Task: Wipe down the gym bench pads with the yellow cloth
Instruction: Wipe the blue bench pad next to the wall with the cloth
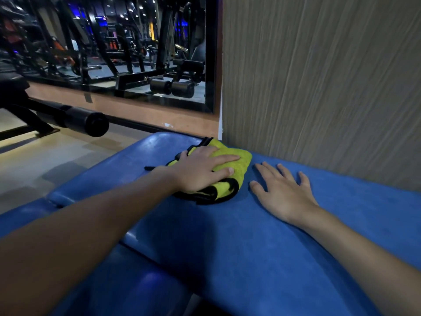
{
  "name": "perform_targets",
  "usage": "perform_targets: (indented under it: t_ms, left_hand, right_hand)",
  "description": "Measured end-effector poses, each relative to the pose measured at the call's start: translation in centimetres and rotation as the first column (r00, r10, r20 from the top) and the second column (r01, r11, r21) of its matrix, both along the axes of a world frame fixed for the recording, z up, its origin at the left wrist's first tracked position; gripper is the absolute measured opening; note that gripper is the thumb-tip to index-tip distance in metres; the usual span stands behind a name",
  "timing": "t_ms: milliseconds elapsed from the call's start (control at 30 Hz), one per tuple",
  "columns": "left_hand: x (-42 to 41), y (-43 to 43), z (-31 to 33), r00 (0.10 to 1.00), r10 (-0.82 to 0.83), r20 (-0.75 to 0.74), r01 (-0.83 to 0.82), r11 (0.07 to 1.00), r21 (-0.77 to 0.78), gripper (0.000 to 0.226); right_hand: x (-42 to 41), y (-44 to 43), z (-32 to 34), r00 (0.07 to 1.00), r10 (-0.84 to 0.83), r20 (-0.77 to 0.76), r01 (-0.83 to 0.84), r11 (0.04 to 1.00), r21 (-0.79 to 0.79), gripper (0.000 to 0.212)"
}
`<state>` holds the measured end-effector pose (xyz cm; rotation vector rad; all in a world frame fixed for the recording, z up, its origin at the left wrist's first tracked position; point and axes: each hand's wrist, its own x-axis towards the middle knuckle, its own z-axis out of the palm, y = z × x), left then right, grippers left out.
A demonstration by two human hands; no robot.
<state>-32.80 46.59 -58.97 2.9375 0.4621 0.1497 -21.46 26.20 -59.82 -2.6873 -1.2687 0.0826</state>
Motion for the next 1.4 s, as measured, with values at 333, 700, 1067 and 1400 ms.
perform_targets:
  t_ms: [333, 700, 1067, 1400]
  left_hand:
    - [4.4, 1.4, 0.1, 0.998, 0.063, -0.015, -0.063, 0.998, -0.011, 0.048]
    - [-7.3, -1.5, -0.3, 0.999, 0.005, -0.04, -0.004, 1.0, 0.024, 0.055]
    - [-14.2, -3.3, 0.1, 0.995, -0.004, -0.099, 0.013, 0.995, 0.094, 0.064]
    - [-6.5, 1.3, 0.3, 0.997, 0.028, -0.072, -0.026, 0.999, 0.022, 0.064]
  right_hand:
    - [0.0, -0.1, -0.1, 1.0, -0.022, -0.003, 0.022, 0.999, 0.03, 0.064]
    - [-0.4, -0.2, 0.5, 1.0, -0.02, -0.005, 0.02, 1.0, -0.001, 0.063]
    - [-1.5, 2.7, 2.1, 0.998, 0.066, 0.014, -0.065, 0.998, -0.026, 0.059]
    - [-1.5, 2.8, 0.1, 0.999, 0.047, 0.011, -0.047, 0.998, -0.03, 0.065]
